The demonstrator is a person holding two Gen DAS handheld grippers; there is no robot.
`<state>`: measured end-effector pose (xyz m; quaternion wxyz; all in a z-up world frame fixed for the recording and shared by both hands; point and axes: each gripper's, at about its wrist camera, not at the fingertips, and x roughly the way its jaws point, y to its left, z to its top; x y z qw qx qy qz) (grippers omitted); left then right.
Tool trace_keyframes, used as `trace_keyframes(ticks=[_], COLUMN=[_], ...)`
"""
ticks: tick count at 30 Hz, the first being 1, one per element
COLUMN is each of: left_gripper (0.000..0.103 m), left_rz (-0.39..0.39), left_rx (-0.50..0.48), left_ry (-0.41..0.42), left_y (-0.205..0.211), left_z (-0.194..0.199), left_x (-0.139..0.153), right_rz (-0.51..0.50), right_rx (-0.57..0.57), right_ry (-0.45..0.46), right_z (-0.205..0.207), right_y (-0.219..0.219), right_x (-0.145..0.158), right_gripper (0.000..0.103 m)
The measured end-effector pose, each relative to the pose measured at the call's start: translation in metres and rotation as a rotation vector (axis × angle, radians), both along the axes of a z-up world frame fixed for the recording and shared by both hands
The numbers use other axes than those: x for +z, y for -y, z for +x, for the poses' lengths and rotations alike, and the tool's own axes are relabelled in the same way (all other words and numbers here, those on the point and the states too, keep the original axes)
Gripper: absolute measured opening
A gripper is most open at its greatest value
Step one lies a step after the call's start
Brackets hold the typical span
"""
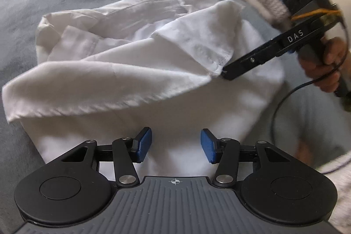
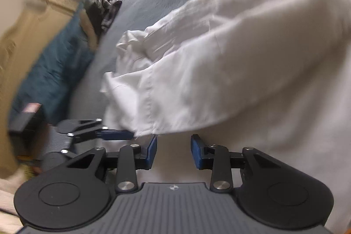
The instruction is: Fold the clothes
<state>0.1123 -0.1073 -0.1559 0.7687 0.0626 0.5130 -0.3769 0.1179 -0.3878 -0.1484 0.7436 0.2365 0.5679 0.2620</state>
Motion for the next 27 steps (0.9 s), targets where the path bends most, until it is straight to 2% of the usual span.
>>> trace_keyframes(ticks=[7,11,14,17,20,22,24,27], left_gripper=[0.048,0.048,0.049,0.049,0.049,0.049,0.049,0.050], left_rz=[0.020,0.015,-0.024,-0.071,-0.126,-0.171,-0.207,-0.232], left_rx=[0.106,0.168,0.223,0.289,0.365,0.430,0.489,0.515], left_ry=[0.112,0.173,0.211,0.227,0.192,0.157,0.159,0.192], left_y=[-0.004,-0.008,-0.013,-0.017,-0.025,-0.033,-0.042,-0.051], left_z=[0.024,0.047,0.068,0.089,0.108,0.115,0.113,0.102], left_x=[0.012,0.022,0.030,0.034,0.032,0.030,0.033,0.042], right_rz=[-0.070,-0.073,-0.059,-0.011,0.063,0.149,0.203,0.238], right_rx=[-0.029,-0.057,-0.084,-0.145,-0.234,-0.310,-0.373,-0.387], right_ry=[0.146,0.205,0.248,0.260,0.229,0.199,0.195,0.227], right_z=[0.006,0.035,0.056,0.076,0.093,0.099,0.098,0.085], right_y=[0.001,0.002,0.003,0.009,0.025,0.043,0.056,0.069], right_x=[0.028,0.038,0.044,0.046,0.038,0.033,0.031,0.041], right_gripper=[0.035,0.035,0.035,0.036,0.037,0.037,0.037,0.037])
